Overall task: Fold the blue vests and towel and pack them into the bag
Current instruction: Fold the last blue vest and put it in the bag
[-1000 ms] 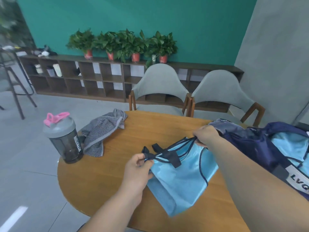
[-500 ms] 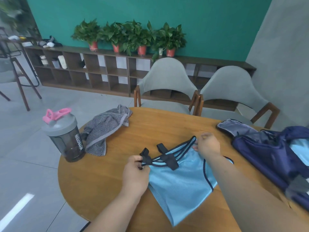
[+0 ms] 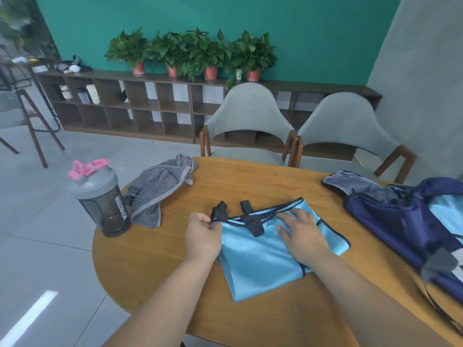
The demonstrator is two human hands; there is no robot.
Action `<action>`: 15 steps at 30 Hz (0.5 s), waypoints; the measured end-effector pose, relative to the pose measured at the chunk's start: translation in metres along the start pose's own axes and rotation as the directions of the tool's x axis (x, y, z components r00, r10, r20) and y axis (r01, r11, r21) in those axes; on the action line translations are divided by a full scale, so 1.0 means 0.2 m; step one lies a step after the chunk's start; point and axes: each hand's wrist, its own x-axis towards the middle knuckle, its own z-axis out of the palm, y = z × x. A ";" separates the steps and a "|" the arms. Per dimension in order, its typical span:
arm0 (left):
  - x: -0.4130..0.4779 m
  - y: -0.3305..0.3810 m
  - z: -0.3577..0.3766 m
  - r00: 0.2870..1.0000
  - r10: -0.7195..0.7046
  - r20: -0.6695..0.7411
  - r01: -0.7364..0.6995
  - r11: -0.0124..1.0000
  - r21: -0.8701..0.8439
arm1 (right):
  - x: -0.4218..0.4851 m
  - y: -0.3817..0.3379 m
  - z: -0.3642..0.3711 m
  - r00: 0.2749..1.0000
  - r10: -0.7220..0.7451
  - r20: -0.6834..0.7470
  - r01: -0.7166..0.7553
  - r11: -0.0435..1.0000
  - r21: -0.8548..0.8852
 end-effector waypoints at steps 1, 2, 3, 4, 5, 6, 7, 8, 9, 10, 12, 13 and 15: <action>-0.01 0.00 0.00 0.999 0.034 0.012 -0.034 0.999 0.003 | -0.01 -0.02 -0.01 1.000 0.014 0.025 -0.013 0.998 -0.054; -0.02 0.00 0.01 0.997 0.069 0.039 -0.069 0.998 0.010 | -0.03 -0.04 -0.02 0.999 0.029 0.040 -0.025 0.995 -0.097; -0.03 -0.01 0.01 0.991 0.107 0.075 -0.110 0.993 0.035 | -0.04 -0.06 -0.02 0.998 0.041 0.051 -0.034 0.991 -0.131; -0.04 -0.03 0.02 0.982 0.155 0.110 -0.164 0.983 0.077 | -0.06 -0.08 -0.03 0.996 0.057 0.065 -0.047 0.987 -0.155; -0.05 -0.06 0.02 0.968 0.203 0.145 -0.223 0.966 0.132 | -0.06 -0.10 -0.03 0.994 0.077 0.077 -0.063 0.983 -0.172; -0.07 -0.08 0.02 0.952 0.252 0.177 -0.283 0.941 0.187 | -0.07 -0.12 -0.03 0.991 0.103 0.086 -0.086 0.979 -0.187; -0.08 -0.10 0.02 0.933 0.291 0.211 -0.338 0.910 0.240 | -0.07 -0.14 -0.03 0.988 0.128 0.087 -0.107 0.972 -0.208; -0.10 -0.12 0.02 0.914 0.323 0.246 -0.390 0.868 0.307 | -0.07 -0.16 -0.04 0.986 0.146 0.076 -0.125 0.964 -0.233; -0.13 -0.14 0.02 0.894 0.347 0.282 -0.437 0.811 0.389 | -0.08 -0.18 -0.04 0.987 0.149 0.052 -0.131 0.957 -0.261; -0.15 -0.15 0.01 0.876 0.361 0.321 -0.478 0.738 0.476 | -0.09 -0.19 -0.03 0.991 0.134 0.013 -0.125 0.951 -0.283; -0.19 -0.18 0.00 0.849 0.355 0.391 -0.528 0.599 0.602 | -0.13 -0.22 -0.02 0.994 0.062 -0.089 -0.086 0.951 -0.296; -0.19 -0.20 -0.01 0.841 0.336 0.424 -0.541 0.544 0.642 | -0.13 -0.23 -0.01 0.991 0.022 -0.131 -0.058 0.959 -0.277; -0.20 -0.22 -0.03 0.829 0.282 0.483 -0.559 0.458 0.691 | -0.14 -0.23 0.02 0.986 -0.043 -0.159 0.013 0.983 -0.184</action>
